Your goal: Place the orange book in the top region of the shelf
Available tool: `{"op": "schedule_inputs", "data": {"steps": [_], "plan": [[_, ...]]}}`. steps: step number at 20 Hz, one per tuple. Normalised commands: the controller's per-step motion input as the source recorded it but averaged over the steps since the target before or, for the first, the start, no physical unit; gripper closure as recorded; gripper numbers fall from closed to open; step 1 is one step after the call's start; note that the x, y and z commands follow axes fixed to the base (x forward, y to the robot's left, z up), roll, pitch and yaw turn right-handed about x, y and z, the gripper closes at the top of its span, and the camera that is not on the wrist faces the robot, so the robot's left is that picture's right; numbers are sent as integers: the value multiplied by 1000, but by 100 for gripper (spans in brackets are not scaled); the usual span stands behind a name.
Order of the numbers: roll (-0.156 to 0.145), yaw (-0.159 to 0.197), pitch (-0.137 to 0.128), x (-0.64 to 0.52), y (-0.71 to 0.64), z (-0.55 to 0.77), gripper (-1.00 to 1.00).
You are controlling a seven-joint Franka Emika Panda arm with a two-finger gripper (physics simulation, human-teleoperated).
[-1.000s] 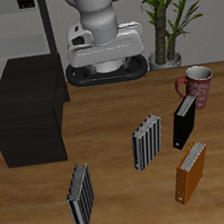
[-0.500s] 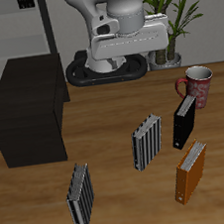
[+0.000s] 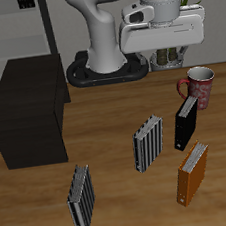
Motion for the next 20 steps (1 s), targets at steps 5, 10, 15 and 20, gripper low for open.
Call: {"op": "schedule_inputs", "data": {"steps": [5, 10, 15, 20], "plan": [[-26, -22, -11, 467, 260, 91, -100], [-3, -18, -11, 365, 342, -2, -100], [56, -13, -27, 309, 369, -85, -100], [3, -51, -20, 312, 126, -189, -100]]}}
